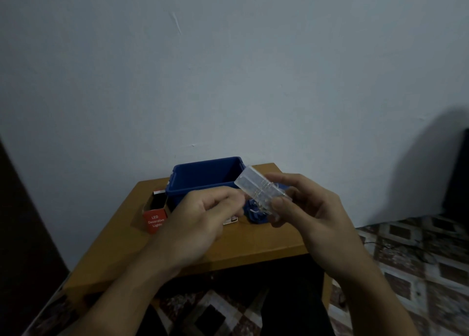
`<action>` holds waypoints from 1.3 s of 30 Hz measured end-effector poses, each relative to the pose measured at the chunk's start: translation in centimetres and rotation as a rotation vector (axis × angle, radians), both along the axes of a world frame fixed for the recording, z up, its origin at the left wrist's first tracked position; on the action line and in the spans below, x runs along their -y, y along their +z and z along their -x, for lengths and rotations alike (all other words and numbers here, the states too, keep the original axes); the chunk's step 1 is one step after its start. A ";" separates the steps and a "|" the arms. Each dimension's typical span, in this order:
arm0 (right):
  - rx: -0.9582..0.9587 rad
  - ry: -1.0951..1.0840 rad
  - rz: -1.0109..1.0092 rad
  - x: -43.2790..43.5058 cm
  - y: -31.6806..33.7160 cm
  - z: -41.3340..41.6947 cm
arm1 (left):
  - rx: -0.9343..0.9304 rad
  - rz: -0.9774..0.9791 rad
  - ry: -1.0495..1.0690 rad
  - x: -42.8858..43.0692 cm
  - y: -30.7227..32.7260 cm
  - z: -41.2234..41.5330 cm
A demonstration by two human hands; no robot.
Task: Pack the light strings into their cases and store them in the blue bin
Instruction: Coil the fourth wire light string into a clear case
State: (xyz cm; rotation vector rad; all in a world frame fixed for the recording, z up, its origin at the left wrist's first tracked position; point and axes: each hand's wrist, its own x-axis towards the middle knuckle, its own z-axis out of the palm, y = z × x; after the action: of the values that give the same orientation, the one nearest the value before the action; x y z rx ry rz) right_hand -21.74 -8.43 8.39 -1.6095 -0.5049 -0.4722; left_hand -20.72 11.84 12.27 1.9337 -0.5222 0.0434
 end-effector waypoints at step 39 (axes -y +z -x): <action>-0.253 0.365 -0.008 1.4 -0.1 0.0 | -0.236 0.168 -0.167 -0.9 -1.5 -2.6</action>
State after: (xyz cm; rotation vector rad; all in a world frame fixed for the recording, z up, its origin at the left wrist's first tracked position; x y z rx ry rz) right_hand -21.72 -9.83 8.27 -1.5006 -0.5859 0.0038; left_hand -18.10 12.73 10.78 1.6979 -0.5029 -0.2383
